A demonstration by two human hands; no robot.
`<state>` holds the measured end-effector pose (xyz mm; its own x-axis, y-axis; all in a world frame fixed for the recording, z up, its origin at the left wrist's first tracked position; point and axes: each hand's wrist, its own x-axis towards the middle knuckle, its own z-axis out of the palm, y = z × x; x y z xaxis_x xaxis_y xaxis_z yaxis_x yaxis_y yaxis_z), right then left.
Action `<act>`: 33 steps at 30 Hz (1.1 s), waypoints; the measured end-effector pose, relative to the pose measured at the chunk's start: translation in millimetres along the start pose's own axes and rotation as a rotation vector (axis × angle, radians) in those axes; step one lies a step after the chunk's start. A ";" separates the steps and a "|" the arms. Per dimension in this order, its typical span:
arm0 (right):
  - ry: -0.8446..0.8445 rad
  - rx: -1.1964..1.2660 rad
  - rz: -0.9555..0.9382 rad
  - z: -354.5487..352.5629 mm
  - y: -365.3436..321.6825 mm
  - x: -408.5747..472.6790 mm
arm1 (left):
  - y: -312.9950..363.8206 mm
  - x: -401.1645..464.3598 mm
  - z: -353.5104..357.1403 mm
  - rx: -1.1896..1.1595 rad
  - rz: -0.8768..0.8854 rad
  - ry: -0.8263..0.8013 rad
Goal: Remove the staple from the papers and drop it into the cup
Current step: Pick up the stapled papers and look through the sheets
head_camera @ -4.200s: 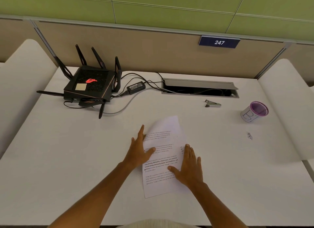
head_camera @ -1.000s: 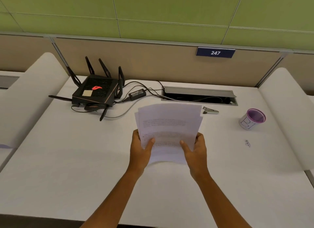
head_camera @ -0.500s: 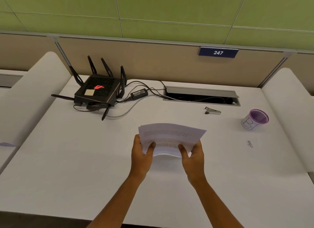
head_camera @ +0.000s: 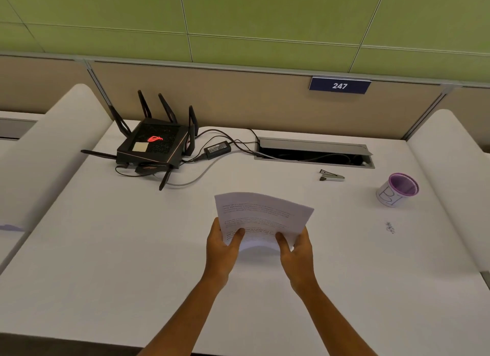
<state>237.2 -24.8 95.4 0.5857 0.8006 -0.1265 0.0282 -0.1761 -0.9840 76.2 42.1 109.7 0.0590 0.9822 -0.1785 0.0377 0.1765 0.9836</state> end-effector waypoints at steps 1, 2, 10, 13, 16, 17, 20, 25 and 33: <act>0.004 0.002 0.009 -0.6 1.5 0.4 | -0.6 -0.2 -0.6 0.000 -0.010 0.004; 0.005 0.002 0.009 -1.6 0.6 0.6 | -0.6 0.2 -1.0 0.005 -0.015 0.006; -0.134 -0.071 0.042 -21.0 -13.7 15.7 | -4.8 10.8 -17.1 0.020 -0.093 0.002; -0.230 -0.009 0.121 -35.4 -15.9 21.0 | -6.3 13.2 -28.7 -0.055 -0.139 0.055; -0.304 0.072 0.206 -46.9 -14.6 22.0 | -5.2 10.2 -35.4 -0.222 -0.199 0.123; -0.316 0.110 0.232 -48.1 -13.6 20.7 | -5.4 7.7 -35.7 -0.284 -0.220 0.139; -0.286 0.282 0.319 -41.2 -10.1 12.1 | -7.0 -1.5 -31.4 -0.421 -0.272 0.158; -0.169 0.399 0.367 -15.4 -7.7 -3.8 | -9.1 -17.2 -17.1 -0.581 -0.326 0.161; -0.044 0.126 0.319 -23.3 -8.3 6.2 | -29.1 -16.5 -34.6 -0.537 -0.298 0.190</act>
<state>259.5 -31.7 105.8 0.5137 0.7407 -0.4330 -0.2524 -0.3519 -0.9014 39.6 23.0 85.0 -0.0564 0.8716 -0.4869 -0.4821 0.4033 0.7778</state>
